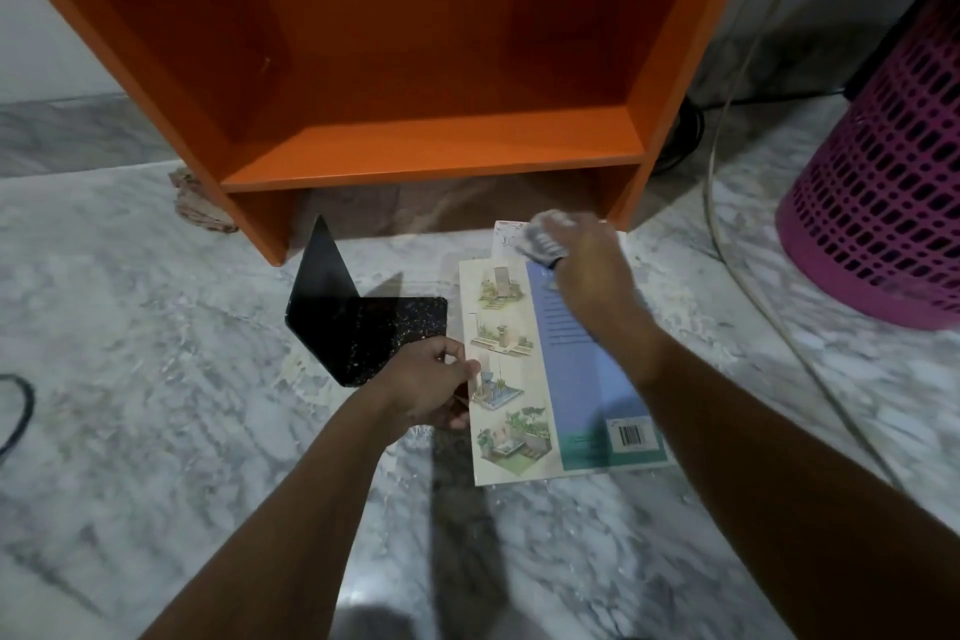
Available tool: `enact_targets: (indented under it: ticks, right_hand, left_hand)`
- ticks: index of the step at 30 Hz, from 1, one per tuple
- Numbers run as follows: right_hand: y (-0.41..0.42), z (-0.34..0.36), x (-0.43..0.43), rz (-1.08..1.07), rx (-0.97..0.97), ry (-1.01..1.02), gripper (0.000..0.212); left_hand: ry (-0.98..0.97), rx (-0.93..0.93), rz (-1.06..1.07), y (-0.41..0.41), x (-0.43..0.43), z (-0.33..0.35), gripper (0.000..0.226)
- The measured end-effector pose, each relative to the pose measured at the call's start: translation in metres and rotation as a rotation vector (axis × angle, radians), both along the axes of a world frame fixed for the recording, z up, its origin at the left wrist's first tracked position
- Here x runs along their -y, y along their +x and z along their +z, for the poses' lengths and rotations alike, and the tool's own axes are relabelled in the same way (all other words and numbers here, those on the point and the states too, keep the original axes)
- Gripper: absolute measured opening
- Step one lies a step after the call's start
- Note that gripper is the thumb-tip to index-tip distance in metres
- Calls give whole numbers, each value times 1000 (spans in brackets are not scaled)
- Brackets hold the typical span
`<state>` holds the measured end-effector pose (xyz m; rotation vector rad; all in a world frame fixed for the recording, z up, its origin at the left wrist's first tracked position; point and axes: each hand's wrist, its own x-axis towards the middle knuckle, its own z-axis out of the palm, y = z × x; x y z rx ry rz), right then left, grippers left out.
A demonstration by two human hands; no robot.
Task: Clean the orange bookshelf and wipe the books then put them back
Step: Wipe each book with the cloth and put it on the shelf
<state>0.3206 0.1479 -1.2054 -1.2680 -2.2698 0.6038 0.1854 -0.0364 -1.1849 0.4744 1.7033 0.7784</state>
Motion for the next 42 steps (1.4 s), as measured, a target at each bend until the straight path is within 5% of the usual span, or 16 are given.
enact_targets:
  ticks: [4, 10, 13, 17, 20, 26, 34, 38, 42]
  right_hand:
    - [28, -3, -13, -159, -69, 24, 47]
    - [33, -3, 110, 251, 91, -47, 74]
    - [43, 2, 161, 643, 69, 224, 66]
    - [54, -3, 176, 959, 48, 266, 61]
    - [53, -2, 150, 680, -55, 307, 54]
    - [75, 10, 65, -218, 20, -84, 48]
    - [56, 17, 81, -75, 102, -178, 63]
    - [54, 20, 70, -111, -161, -219, 50]
    - [60, 33, 57, -213, -322, -191, 36]
  left_hand:
    - [-18, 8, -25, -3, -2, 5, 13]
    - [-21, 25, -18, -18, -10, 3, 17]
    - [-38, 45, -14, -20, -13, 1, 14]
    - [-63, 52, -49, -23, -17, 1, 15]
    - [-56, 33, -52, -23, -19, 1, 15]
    - [-48, -17, -2, -17, -19, 2, 20]
    - [-13, -66, -83, -20, -22, 20, 24]
    - [152, -77, -128, -29, -31, 64, 19]
    - [341, -318, -234, -25, -42, 127, 21]
